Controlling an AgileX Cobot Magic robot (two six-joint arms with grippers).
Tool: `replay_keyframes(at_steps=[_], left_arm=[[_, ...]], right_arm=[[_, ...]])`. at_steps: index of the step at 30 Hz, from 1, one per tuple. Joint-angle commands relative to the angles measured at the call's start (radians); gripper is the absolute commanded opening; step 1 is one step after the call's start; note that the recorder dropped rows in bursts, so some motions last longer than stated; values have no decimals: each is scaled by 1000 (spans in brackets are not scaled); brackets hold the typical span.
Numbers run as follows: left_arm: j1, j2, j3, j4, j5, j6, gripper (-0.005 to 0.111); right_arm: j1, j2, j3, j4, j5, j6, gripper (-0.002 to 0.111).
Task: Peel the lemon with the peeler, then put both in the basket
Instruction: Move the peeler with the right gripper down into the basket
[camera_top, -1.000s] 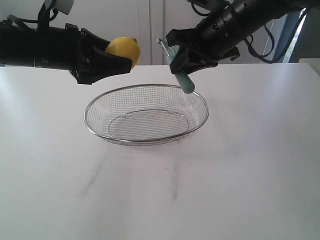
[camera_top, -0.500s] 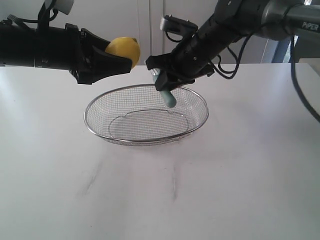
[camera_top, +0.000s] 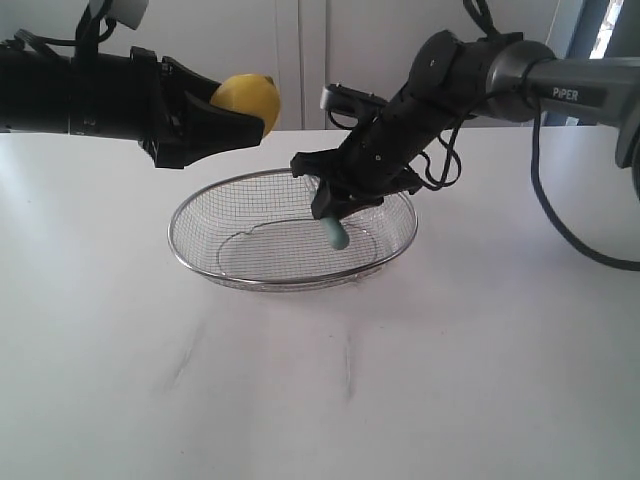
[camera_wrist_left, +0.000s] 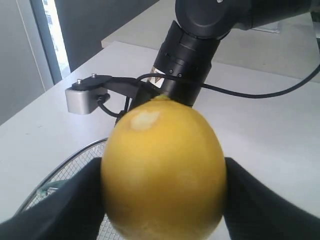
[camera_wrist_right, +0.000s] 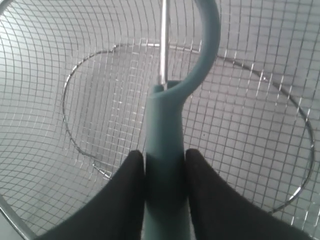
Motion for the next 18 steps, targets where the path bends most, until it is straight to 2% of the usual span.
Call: replay_keyframes(at_steps=[1, 10, 18], left_arm=[[2, -6, -1, -29, 18, -2, 0], [2, -6, -1, -29, 18, -2, 0], [2, -6, -1, -29, 18, -2, 0]], right_arm=[[2, 0, -7, -2, 47, 16, 0], [2, 0, -7, -18, 82, 63, 0], [2, 0, -5, -123, 91, 59, 0]])
